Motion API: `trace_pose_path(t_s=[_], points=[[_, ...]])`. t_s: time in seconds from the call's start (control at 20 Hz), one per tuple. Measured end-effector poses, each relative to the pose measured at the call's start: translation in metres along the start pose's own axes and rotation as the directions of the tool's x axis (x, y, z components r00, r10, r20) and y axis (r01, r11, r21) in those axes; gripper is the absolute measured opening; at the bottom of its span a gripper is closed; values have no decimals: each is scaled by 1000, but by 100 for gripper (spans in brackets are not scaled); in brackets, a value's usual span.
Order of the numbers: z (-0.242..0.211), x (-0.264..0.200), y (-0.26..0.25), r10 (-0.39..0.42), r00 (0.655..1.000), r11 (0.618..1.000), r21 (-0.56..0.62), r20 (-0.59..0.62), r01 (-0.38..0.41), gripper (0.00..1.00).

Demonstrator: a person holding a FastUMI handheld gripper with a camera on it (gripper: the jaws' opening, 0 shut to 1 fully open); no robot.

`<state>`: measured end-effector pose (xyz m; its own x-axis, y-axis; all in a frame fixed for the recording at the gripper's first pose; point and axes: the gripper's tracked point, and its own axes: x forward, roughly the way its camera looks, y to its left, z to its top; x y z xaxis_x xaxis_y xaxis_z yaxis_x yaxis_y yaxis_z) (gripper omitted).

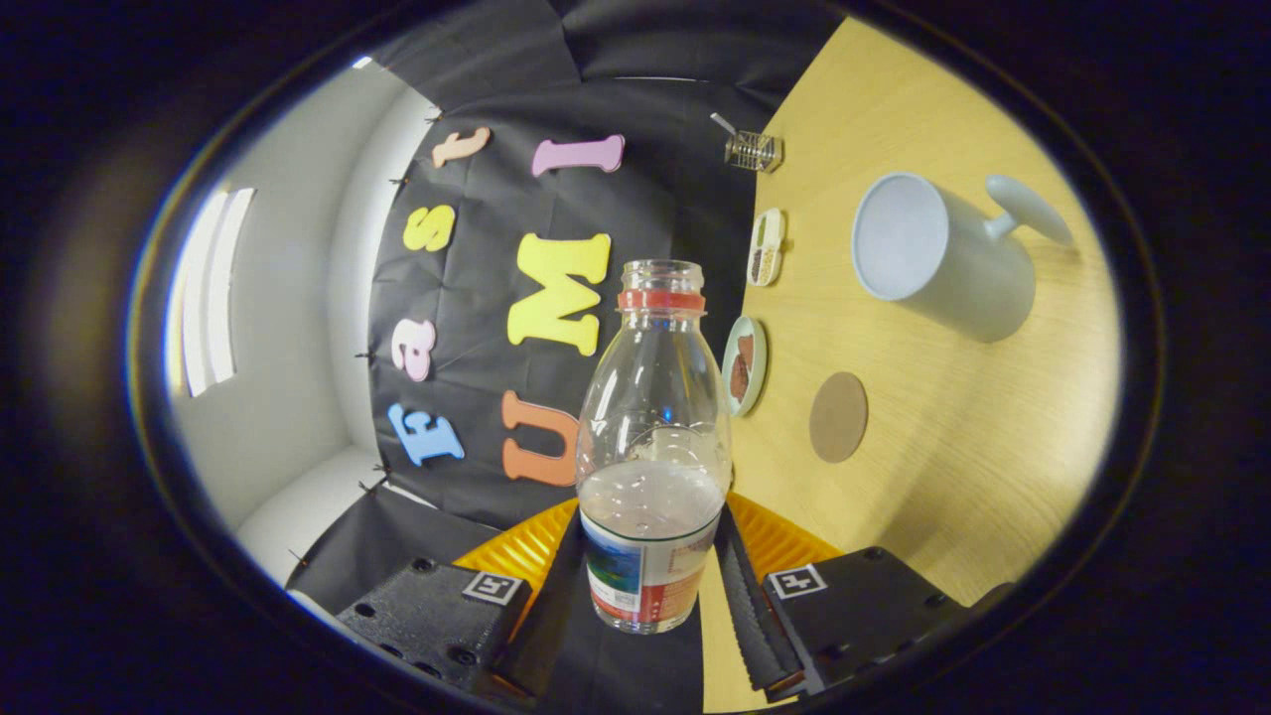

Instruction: Take the bottle from table, then pour the juice into the cup, finally place the bottle on the coaster

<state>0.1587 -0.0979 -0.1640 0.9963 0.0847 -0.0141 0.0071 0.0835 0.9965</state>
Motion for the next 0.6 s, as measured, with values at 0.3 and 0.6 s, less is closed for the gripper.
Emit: trace_pose_path(t_s=[0.3, 0.6], points=[[11, 9, -3, 1, 1000, 992, 124, 29, -5, 75], [18, 9, -7, 3, 999, 982, 188, 50, -12, 75]])
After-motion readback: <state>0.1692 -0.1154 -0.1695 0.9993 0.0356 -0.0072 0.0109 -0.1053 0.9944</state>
